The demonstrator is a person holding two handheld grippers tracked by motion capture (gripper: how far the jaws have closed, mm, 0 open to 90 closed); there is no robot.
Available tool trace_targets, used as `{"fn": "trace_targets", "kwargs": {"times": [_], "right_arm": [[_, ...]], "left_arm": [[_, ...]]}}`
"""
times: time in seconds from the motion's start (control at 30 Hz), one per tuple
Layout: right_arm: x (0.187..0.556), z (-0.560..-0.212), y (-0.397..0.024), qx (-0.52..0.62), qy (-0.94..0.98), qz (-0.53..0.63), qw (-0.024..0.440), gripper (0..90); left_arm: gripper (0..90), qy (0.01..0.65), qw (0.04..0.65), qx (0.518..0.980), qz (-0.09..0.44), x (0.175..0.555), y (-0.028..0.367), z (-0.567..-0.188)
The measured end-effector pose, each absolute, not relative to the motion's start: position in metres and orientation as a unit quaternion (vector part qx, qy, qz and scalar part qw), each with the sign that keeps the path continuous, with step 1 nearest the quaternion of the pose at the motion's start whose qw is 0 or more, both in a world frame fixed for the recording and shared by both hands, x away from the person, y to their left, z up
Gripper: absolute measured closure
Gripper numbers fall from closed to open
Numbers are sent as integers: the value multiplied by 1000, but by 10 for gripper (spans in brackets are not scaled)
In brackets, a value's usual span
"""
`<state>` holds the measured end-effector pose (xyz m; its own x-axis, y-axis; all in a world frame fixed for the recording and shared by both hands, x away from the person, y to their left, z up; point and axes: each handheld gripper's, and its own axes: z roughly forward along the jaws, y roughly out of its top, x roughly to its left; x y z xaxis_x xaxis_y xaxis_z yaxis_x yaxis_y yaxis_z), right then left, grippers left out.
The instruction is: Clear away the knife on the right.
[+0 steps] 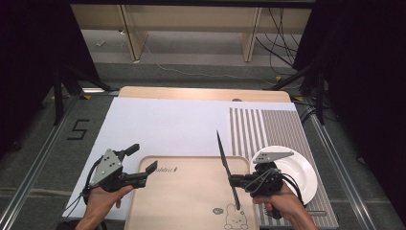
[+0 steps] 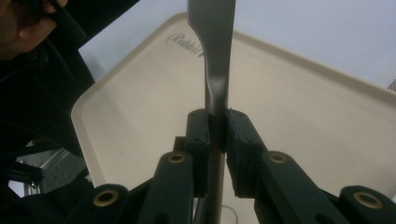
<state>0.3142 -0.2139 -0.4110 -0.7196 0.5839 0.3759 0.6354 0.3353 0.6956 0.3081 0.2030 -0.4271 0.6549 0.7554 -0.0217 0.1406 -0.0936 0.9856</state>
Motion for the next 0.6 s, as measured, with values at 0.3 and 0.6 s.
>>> {"fn": "trace_targets", "kwargs": {"times": [0.3, 0.6], "right_arm": [[297, -413, -203, -361, -851, -381, 0, 806], [287, -416, -193, -340, -882, -325, -26, 806]], "left_arm": [[160, 324, 590, 692, 260, 308, 203, -427], [160, 323, 590, 693, 261, 308, 203, -427]]}}
